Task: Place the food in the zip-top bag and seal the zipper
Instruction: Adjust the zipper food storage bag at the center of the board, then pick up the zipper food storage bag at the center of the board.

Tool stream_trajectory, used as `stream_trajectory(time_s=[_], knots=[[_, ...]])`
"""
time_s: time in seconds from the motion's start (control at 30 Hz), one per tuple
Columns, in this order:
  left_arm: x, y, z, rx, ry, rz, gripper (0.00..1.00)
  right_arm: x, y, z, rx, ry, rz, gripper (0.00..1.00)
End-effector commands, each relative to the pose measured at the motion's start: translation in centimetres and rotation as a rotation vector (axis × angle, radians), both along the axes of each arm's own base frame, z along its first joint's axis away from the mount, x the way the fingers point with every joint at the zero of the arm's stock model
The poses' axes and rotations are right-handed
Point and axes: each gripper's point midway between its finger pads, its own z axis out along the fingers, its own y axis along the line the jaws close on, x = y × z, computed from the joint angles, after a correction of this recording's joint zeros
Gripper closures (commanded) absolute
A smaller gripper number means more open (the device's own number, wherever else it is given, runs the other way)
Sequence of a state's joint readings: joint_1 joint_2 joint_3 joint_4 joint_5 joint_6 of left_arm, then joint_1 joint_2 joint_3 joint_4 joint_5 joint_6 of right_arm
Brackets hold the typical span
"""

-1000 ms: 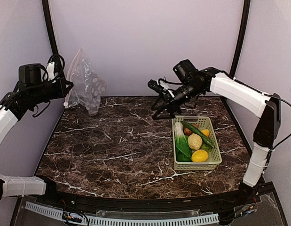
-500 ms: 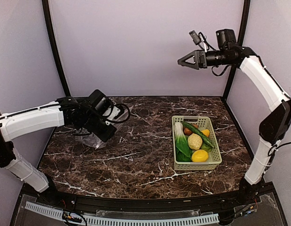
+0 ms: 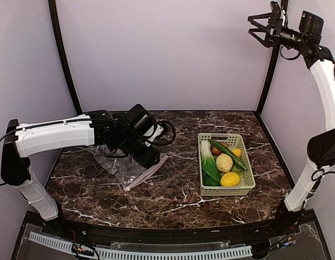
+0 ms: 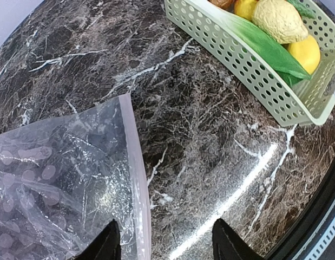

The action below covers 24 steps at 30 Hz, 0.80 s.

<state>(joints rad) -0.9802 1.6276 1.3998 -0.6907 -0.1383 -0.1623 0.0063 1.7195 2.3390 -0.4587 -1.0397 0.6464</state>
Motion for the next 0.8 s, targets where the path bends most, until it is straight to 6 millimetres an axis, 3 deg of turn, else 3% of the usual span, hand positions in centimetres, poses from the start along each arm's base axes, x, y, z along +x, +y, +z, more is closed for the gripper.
stream_trajectory(time_s=[0.0, 0.07, 0.2, 0.4, 0.57, 0.77], knots=[[0.5, 1.1, 0.0, -0.008, -0.026, 0.089, 0.43, -3.3, 0.6, 2.0, 0.038, -0.004, 0.074, 0.01], [0.5, 1.3, -0.8, -0.014, -0.024, 0.104, 0.43, -3.8, -0.3, 2.4, 0.036, -0.019, 0.058, 0.01], [0.5, 1.0, -2.0, -0.029, -0.015, 0.112, 0.43, -5.0, -0.3, 2.7, 0.027, -0.039, 0.070, 0.01], [1.5, 1.8, -2.2, 0.059, -0.077, 0.128, 0.44, -3.3, -0.6, -0.3, 0.015, 0.004, 0.058, 0.01], [2.4, 3.7, -1.7, 0.250, -0.173, 0.142, 0.41, 0.0, -1.6, -6.8, -0.116, -0.009, -0.072, 0.01], [3.1, 4.4, -2.1, 0.430, -0.256, 0.138, 0.28, 2.1, -4.0, -18.4, -0.364, -0.008, -0.247, 0.01]])
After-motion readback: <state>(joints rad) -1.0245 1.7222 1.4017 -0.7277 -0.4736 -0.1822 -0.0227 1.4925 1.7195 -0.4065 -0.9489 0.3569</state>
